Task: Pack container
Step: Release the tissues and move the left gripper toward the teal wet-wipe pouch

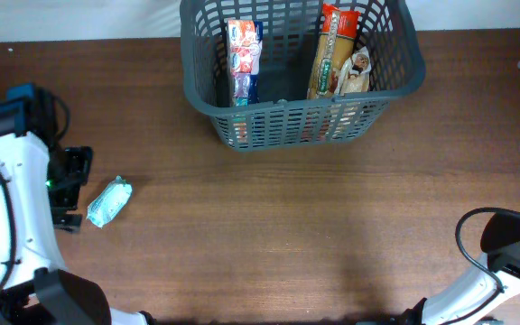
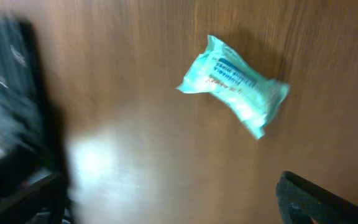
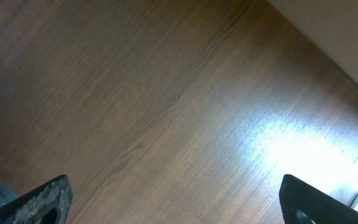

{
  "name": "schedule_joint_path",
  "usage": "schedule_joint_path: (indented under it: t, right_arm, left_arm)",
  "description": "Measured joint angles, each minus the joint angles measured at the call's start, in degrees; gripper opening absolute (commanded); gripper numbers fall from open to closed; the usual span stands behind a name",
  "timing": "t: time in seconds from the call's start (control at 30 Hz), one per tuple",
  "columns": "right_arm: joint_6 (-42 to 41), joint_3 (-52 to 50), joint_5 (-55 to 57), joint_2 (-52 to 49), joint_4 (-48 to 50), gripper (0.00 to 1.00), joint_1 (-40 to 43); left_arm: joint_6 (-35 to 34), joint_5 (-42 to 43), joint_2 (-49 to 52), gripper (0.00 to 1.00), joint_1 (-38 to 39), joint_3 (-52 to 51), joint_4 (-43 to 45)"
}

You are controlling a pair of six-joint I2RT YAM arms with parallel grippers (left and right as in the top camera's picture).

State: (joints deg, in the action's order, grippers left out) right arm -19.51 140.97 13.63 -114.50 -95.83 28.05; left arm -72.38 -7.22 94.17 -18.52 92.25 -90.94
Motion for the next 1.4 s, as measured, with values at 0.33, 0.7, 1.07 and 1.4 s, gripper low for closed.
schedule_joint_path:
  t: [0.33,0.7,1.07,1.4]
  right_arm:
    - [0.0,0.0,0.0,0.0,0.0,0.99,0.0]
    - [0.0,0.0,0.0,0.0,0.0,0.99,0.0]
    - [0.0,0.0,0.0,0.0,0.0,0.99,0.0]
    - [0.0,0.0,0.0,0.0,0.0,0.99,0.0]
  left_arm:
    - [-21.7,12.7,0.0,0.99,-5.0,-13.2,20.9]
    - [-37.5,13.2,0.0,0.99,-5.2,-19.9,23.3]
    - [-39.9,9.9,1.1,0.99,-7.3,-20.2,22.8]
    - [-40.3,8.3,1.1,0.99,-7.3,-20.2,27.9]
